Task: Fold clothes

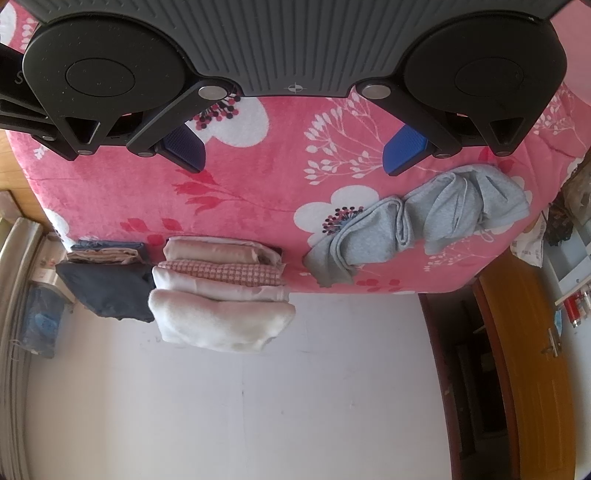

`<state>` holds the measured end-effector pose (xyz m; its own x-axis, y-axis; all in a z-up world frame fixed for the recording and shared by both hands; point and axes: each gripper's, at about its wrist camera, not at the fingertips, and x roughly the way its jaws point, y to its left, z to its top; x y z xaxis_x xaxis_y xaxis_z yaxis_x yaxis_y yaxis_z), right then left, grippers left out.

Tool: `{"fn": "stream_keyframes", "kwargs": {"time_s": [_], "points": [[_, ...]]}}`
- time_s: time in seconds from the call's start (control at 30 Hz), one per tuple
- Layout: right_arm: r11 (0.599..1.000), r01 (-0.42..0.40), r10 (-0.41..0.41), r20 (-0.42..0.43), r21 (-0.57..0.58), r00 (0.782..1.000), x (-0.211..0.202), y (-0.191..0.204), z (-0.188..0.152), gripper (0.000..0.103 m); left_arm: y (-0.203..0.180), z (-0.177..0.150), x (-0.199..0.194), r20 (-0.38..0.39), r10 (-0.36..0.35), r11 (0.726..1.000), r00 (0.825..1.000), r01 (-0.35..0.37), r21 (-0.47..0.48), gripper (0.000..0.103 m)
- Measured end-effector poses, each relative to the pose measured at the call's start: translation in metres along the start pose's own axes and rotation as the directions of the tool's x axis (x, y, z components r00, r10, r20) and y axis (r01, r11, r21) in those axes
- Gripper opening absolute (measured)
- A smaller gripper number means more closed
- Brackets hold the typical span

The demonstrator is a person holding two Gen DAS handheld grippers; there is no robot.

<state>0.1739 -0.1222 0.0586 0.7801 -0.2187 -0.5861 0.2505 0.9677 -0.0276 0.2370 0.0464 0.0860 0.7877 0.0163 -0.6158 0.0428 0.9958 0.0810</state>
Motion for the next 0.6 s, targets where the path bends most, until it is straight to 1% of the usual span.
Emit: {"fn": "stream_keyframes", "kwargs": {"time_s": [0.6], "points": [[1.000, 0.003, -0.003, -0.002, -0.005, 1.000, 0.0008, 0.0024, 0.0011, 0.103, 0.0006, -0.0019, 0.0011, 0.000, 0.006, 1.000, 1.000, -0.006, 0.000, 0.103]]}}
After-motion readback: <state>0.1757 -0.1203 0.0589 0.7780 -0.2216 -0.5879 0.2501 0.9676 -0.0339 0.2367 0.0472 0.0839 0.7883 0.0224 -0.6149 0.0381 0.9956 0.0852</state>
